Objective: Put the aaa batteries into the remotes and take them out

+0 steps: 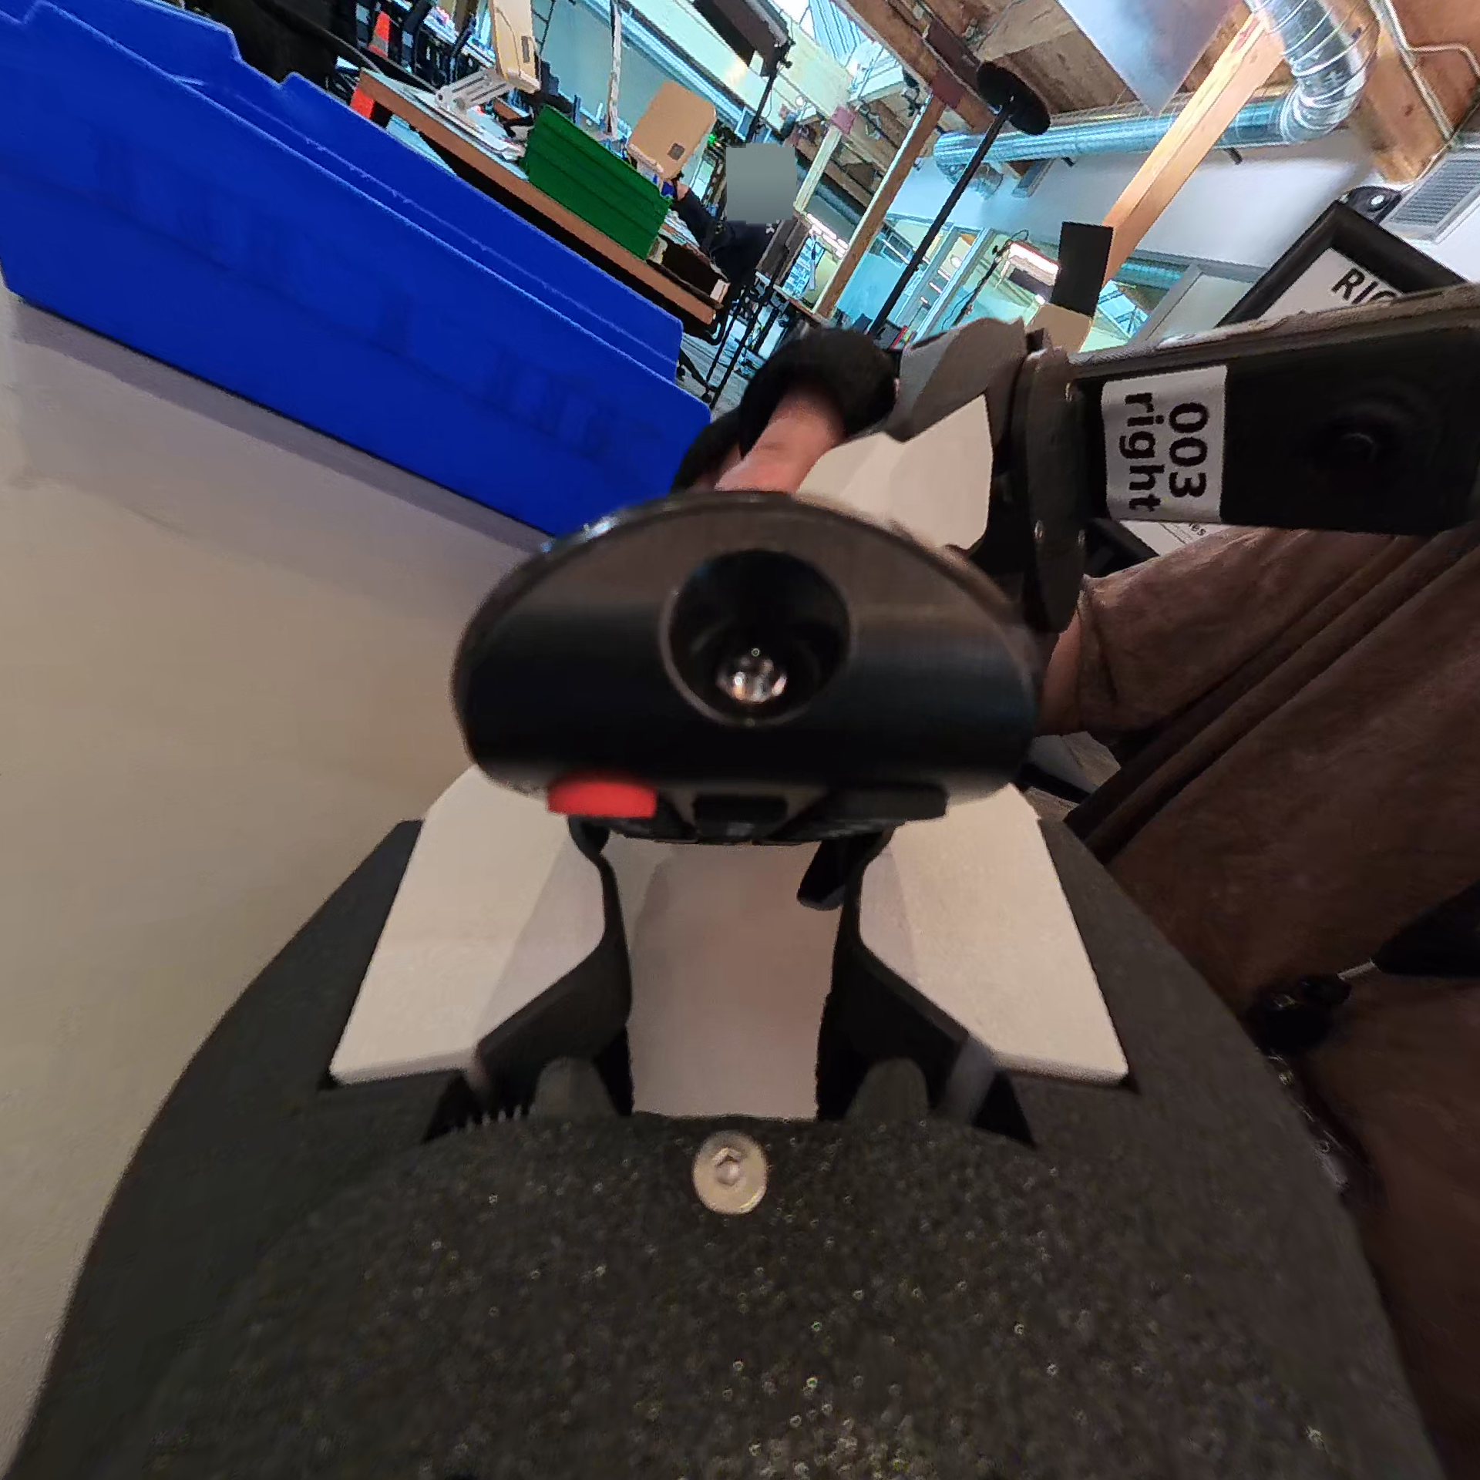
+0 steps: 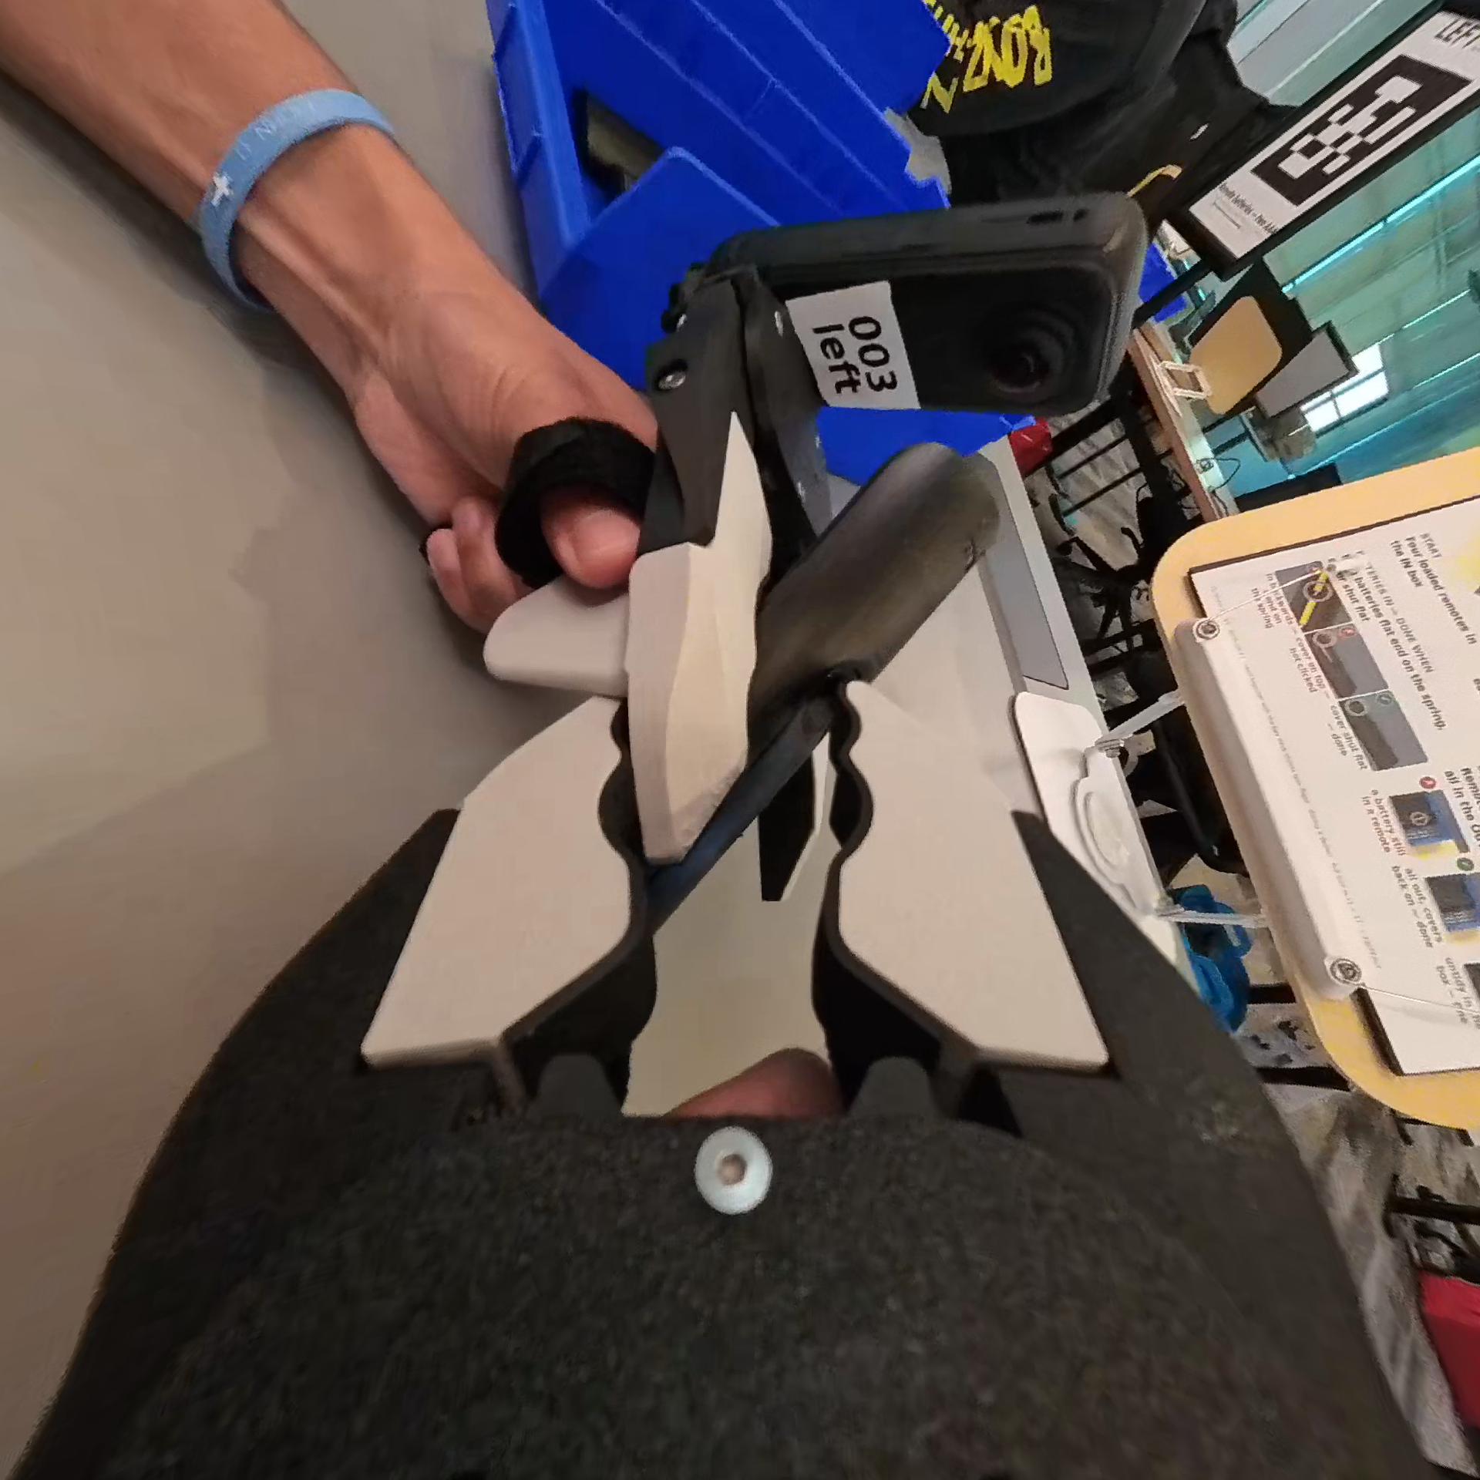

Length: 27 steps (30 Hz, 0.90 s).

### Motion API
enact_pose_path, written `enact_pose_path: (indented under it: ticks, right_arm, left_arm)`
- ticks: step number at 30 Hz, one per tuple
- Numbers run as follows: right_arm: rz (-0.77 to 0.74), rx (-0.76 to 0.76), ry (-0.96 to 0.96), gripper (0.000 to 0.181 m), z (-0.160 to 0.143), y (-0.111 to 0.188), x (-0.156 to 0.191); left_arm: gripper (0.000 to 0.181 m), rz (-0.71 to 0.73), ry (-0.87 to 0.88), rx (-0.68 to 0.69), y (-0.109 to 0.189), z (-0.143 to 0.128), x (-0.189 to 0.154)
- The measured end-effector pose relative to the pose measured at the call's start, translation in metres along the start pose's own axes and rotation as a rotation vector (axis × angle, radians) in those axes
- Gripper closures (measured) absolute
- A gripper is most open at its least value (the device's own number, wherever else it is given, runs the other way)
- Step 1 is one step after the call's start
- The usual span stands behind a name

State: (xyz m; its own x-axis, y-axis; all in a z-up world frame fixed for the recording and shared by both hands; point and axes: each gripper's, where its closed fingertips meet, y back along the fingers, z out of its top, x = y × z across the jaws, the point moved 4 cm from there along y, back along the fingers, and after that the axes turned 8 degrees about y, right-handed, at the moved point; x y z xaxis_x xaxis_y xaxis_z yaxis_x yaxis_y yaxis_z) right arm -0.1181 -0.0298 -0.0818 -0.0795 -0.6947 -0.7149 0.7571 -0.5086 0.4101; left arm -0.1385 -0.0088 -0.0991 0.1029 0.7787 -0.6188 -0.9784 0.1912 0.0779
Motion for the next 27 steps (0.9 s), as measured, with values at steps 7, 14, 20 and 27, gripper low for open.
enact_pose_path:
  ticks: [7, 14, 20, 27]
  right_arm:
    - [0.004, -0.007, -0.034, 0.138, -0.001, -0.001, 0.002]
    - [0.016, 0.003, -0.034, 0.140, -0.003, -0.001, 0.004]
    - [-0.003, 0.004, -0.009, 0.140, -0.002, -0.001, 0.002]
    - [-0.048, -0.013, -0.082, 0.125, -0.006, 0.006, -0.010]
  left_arm:
    - [0.122, 0.004, 0.005, 0.012, -0.001, -0.002, 0.000]
    - [0.123, 0.015, 0.010, 0.011, -0.001, -0.002, 0.001]
    - [0.121, 0.012, 0.009, -0.005, -0.001, 0.001, 0.002]
    - [0.121, -0.020, 0.022, -0.125, 0.017, 0.017, 0.005]
